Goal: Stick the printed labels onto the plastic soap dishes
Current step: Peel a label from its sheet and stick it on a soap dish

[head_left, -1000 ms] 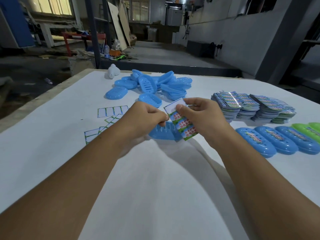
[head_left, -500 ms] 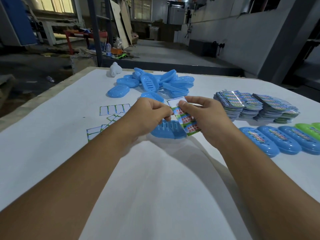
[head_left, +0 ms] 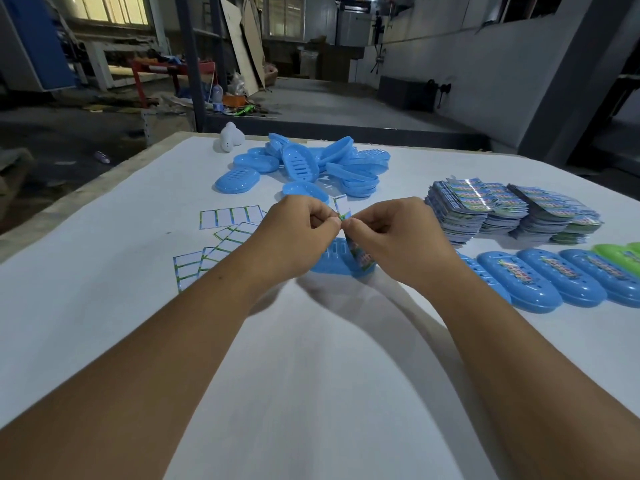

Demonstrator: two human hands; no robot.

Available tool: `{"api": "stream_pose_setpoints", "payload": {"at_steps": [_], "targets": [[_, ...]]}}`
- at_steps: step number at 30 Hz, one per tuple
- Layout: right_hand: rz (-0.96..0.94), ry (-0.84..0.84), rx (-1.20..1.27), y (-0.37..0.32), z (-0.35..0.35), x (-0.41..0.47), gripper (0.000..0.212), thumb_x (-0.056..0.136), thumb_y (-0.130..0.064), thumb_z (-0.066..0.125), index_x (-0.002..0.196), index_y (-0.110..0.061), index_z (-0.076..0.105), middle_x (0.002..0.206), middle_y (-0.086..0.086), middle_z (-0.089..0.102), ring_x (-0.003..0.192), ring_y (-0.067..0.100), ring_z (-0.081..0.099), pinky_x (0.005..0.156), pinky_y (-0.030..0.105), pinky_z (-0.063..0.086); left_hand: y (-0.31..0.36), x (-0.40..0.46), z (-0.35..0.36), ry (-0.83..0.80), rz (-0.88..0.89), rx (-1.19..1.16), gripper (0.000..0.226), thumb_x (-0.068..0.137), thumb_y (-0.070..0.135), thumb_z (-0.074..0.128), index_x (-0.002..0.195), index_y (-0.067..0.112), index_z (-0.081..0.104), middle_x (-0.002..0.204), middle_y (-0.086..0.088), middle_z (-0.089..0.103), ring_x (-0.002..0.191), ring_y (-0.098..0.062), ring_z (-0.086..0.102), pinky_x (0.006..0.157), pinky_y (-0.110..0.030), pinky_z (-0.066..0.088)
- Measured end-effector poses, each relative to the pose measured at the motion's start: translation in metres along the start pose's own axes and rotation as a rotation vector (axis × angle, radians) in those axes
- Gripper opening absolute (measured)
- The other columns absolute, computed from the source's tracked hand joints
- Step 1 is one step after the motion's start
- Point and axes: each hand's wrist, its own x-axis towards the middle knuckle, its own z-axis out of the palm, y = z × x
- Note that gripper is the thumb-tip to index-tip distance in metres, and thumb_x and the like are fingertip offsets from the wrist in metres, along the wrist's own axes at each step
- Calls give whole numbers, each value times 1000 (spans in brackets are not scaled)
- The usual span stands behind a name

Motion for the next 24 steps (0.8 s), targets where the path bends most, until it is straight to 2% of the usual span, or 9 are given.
{"api": "stream_pose_setpoints", "payload": {"at_steps": [3,9,11,13,15,16,18,21,24], "targets": [[-3,11,-51,-3,2,-2,25,82,-32,61,64,-20,74,53,-10,67,45,6,56,47,21,45,0,1,2,-3,8,21,16,91,30,64,77,27,69,55,15,62,49,2,50,49,-12,40],[14,31,-78,-4,2,0,25,84,-28,60,64,-21,72,57,-11,67,53,8,57,51,25,44,1,0,2,40,-10,16,16,85,29,64,70,23,66,51,19,58,48,3,50,45,-9,37],[13,43,-53,-3,3,1,25,86,-26,59,69,-13,72,61,1,66,53,12,50,54,31,45,1,0,1,76,-36,-1,18,83,31,61,68,20,64,50,16,57,47,0,48,46,-11,37],[18,31,-7,-4,4,2,29,87,-24,57,74,-2,69,69,17,64,56,12,41,53,33,41,1,1,1,109,-61,-50,20,82,32,57,71,17,65,59,8,64,54,-8,55,54,-20,43],[41,21,57,-5,4,2,29,89,-23,58,75,0,70,74,21,65,59,11,43,55,37,44,2,1,1,102,-81,-139,21,85,33,59,74,18,68,69,5,71,66,-13,66,59,-25,48],[52,16,88,-6,3,2,28,89,-22,58,75,-2,72,76,21,67,60,12,45,56,38,46,2,1,1,83,-79,-172,21,88,34,61,74,19,70,69,6,72,65,-10,68,59,-23,48],[73,-3,135,-6,3,3,26,89,-20,58,75,-5,74,80,22,68,63,15,48,58,35,44,2,1,2,47,-60,-178,24,90,37,64,75,21,73,67,8,73,64,-6,70,60,-23,51],[76,-7,147,-4,3,3,28,90,-19,58,78,3,71,83,28,66,63,16,45,61,30,38,2,3,1,41,-41,-173,26,88,36,63,71,21,76,65,6,73,66,-9,71,69,-34,59],[65,-22,165,-3,4,3,30,92,-19,58,77,3,71,80,26,67,61,14,46,57,28,38,3,-1,3,33,-21,-178,33,89,47,66,64,28,75,62,11,71,60,-1,69,64,-24,58]]}}
